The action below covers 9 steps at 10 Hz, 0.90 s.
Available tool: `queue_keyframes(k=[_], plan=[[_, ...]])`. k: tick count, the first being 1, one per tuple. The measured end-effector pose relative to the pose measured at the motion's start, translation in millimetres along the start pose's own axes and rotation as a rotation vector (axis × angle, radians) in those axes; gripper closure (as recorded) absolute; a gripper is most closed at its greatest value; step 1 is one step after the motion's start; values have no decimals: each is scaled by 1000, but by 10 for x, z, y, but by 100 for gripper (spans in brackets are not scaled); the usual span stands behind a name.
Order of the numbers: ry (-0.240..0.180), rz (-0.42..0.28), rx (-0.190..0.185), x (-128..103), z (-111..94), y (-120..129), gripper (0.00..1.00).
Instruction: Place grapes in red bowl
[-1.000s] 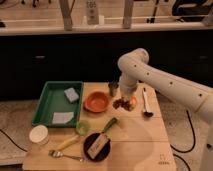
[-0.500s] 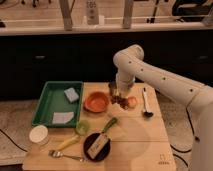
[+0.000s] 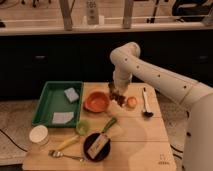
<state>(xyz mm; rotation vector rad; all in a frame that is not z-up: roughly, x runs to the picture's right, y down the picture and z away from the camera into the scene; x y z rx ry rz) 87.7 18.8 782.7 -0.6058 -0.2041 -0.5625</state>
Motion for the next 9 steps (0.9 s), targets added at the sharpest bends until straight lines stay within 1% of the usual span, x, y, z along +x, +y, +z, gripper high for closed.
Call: queue_keyframes(k=[3, 7, 9], plan=[[2, -39, 3, -45, 24, -137, 99], [7, -93, -1, -116, 77, -291, 99], [-1, -125, 0, -236, 117, -406, 99]])
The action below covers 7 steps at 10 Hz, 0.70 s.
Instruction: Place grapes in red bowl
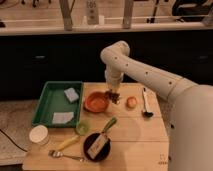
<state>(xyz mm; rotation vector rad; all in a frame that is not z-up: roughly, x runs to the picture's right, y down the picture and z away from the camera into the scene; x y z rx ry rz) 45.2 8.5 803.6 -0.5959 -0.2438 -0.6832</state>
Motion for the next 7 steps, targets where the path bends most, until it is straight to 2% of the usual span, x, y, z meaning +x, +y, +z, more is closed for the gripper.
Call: queue_keyframes(k=[7], plan=[[-4, -77, -5, -95, 123, -185, 99]])
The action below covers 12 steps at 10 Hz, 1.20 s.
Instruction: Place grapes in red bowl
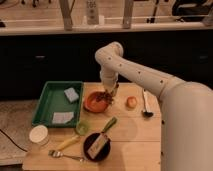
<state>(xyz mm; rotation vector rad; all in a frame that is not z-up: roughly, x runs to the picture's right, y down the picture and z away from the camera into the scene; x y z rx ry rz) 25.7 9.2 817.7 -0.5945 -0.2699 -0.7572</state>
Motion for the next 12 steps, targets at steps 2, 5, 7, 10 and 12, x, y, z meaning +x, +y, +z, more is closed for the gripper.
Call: queue_keyframes(k=[2, 5, 7, 10, 12], plan=[[-1, -19, -1, -16, 30, -31, 99], [-7, -55, -3, -70, 69, -83, 99], [-11, -87, -5, -106, 105, -131, 99], [-15, -121, -15, -117, 147, -142, 99], [-19, -145, -16, -153, 174, -182, 99]])
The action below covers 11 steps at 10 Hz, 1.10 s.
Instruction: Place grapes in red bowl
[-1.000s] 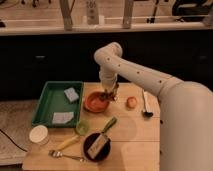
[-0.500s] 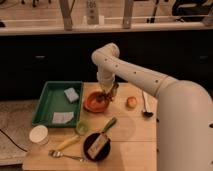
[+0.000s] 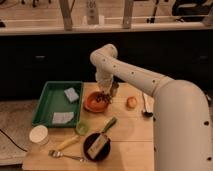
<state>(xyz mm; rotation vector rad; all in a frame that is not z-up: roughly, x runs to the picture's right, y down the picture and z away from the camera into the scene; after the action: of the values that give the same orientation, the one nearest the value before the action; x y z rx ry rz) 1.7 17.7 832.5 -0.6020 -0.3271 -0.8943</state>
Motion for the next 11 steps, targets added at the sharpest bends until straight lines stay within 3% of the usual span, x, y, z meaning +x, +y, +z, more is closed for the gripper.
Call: queue_keyframes(k=[11], plan=[[-8, -98, -20, -58, 58, -60, 99]])
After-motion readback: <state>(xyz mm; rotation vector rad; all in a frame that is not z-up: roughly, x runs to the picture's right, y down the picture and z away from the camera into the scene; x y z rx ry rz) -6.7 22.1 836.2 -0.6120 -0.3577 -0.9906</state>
